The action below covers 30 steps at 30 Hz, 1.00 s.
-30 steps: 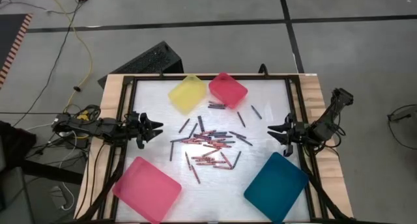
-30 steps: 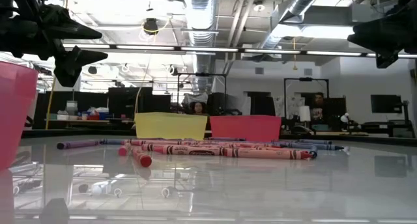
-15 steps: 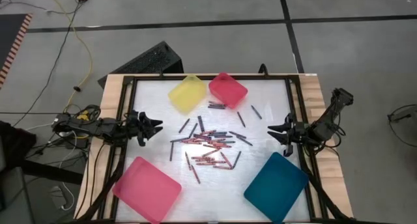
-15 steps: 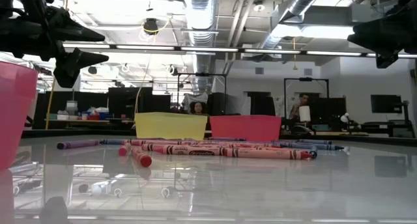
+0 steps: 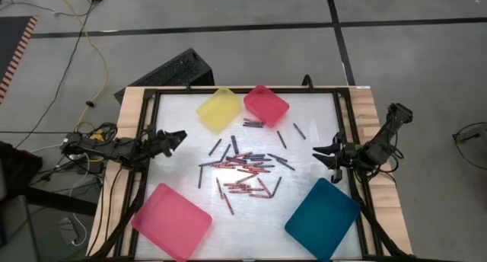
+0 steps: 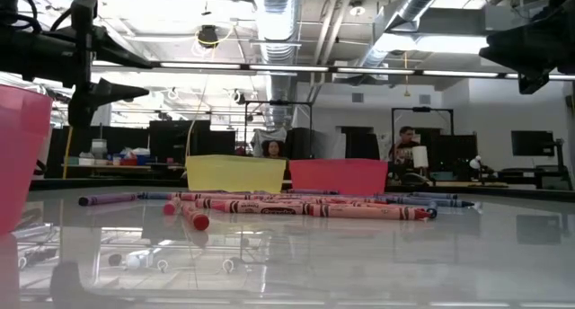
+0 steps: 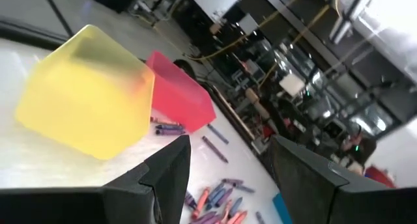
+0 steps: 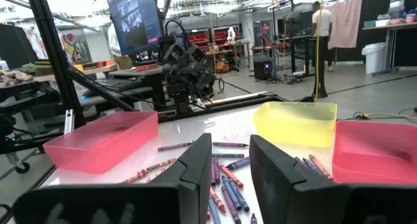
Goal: Sort crayons
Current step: Put the blue crayon into the blue bin
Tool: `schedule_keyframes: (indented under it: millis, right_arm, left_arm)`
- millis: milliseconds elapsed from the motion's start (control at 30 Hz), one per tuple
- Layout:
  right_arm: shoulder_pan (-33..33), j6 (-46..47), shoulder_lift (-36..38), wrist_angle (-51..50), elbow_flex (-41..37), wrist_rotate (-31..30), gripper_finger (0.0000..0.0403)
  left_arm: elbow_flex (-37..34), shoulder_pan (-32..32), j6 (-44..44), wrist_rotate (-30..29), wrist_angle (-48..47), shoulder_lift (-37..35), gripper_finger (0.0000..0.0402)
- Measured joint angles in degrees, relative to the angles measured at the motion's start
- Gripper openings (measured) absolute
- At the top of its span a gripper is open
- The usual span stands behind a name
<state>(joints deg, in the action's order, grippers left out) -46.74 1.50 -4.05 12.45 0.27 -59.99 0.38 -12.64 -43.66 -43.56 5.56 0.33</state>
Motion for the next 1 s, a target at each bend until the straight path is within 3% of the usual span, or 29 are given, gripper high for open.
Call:
schedule_keyframes:
  millis: [133,367,633,767,933,1000]
  right_arm:
    - [1.0,0.0,0.0,3.2,0.0,-0.3,0.0112]
    - [3.6,0.0,0.0,21.0,3.1,1.0,0.0112]
    - [6.6,-9.1,-1.7,25.9,13.7,19.0,0.0112]
    - [7.8,-15.8,-6.8,25.7,21.9,24.0,0.0112]
    - [9.0,-28.4,-18.5,22.1,35.1,23.6,0.0112]
    - [9.5,-31.6,-23.8,17.5,41.3,19.7,0.0112]
  left_arm:
    - [0.0,0.0,-0.4,-0.8,0.0,0.0,0.0199]
    - [0.0,0.0,-4.7,-0.8,0.8,0.0,0.0199]
    - [0.0,0.0,-5.6,1.1,5.1,0.0,0.0199]
    - [0.4,0.0,-4.1,1.1,6.5,0.0,0.0199]
    - [1.3,0.0,-2.7,1.2,9.7,0.0,0.0199]
    - [1.3,0.0,-2.6,1.3,9.8,0.0,0.0199]
